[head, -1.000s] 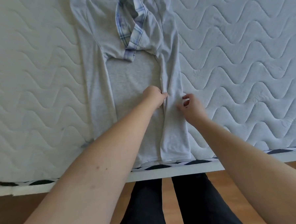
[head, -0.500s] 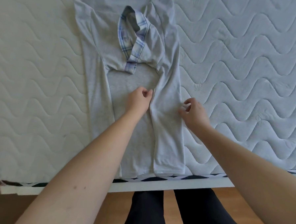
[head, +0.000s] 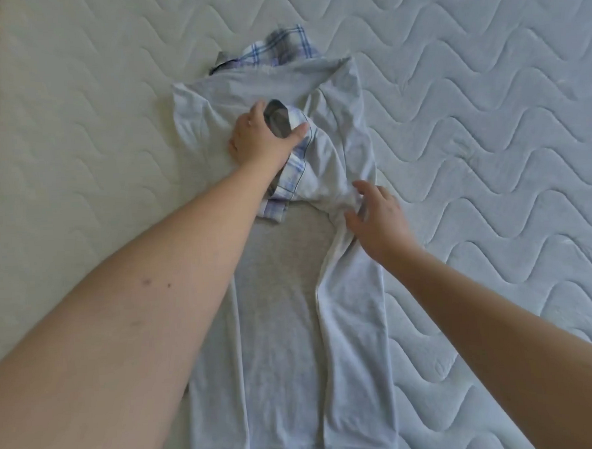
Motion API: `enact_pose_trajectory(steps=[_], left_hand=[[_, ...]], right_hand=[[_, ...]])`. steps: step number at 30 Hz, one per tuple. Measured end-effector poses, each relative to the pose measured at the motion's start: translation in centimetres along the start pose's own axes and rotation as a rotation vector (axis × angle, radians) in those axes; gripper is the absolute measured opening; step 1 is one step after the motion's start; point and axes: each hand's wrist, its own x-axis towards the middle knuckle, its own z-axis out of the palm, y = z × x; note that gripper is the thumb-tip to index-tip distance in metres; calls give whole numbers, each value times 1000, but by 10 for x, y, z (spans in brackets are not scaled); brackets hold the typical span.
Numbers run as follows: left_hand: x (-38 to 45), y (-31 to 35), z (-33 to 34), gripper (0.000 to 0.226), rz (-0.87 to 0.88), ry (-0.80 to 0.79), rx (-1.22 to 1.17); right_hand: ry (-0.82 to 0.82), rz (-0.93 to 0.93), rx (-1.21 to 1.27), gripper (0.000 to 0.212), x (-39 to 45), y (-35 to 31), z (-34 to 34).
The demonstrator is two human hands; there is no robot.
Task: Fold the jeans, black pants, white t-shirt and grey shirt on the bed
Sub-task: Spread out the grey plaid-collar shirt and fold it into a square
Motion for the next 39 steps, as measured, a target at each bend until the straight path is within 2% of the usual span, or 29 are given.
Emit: enact_pose_trajectory(steps=[2, 5, 7, 10, 13, 16, 21, 24, 25, 27, 29, 31, 33, 35, 39], left_hand=[[19, 10, -2, 70, 43, -104, 64], [34, 13, -3, 46, 94, -188, -34], [34, 7, -11, 35, 172, -195, -56], [33, -9, -34, 21, 285, -122, -118], [32, -28, -59, 30, 347, -176, -223], [27, -46, -74, 45, 334, -204, -216], [26, -66, -70, 35, 129, 33, -33], [20, -48, -56, 18, 145, 86, -10], [17, -38, -49, 17, 154, 85, -26], [11, -21, -36, 33, 79, 53, -71], [6, -13, -25, 49, -12, -71, -97], [-2, -14, -14, 50, -68, -151, -178], [-13, -20, -7, 71, -61, -173, -264], [-27, -29, 2, 80, -11, -140, -338], [-49, -44, 3, 71, 45, 31, -540]], right_hand=[[2, -5, 0, 56, 8, -4, 3], [-21, 25, 4, 59, 17, -11, 8], [-27, 39, -41, 59, 21, -15, 11], [-23, 59, -86, 62, 28, -21, 14], [-22, 68, -68, 66, 36, -27, 15], [-43, 81, -66, 65, 45, -31, 17], [-54, 57, -88, 59, 54, -30, 17], [-21, -11, -116, 46, 53, -26, 15], [-12, -33, -128, 44, 52, -25, 16], [-16, -65, -151, 44, 49, -23, 17], [-27, -78, -152, 46, 48, -21, 19], [-28, -66, -127, 47, 48, -20, 20], [-27, -54, -109, 49, 49, -19, 21], [-30, -47, -94, 50, 49, -19, 23], [-33, -34, -79, 51, 47, -20, 24]])
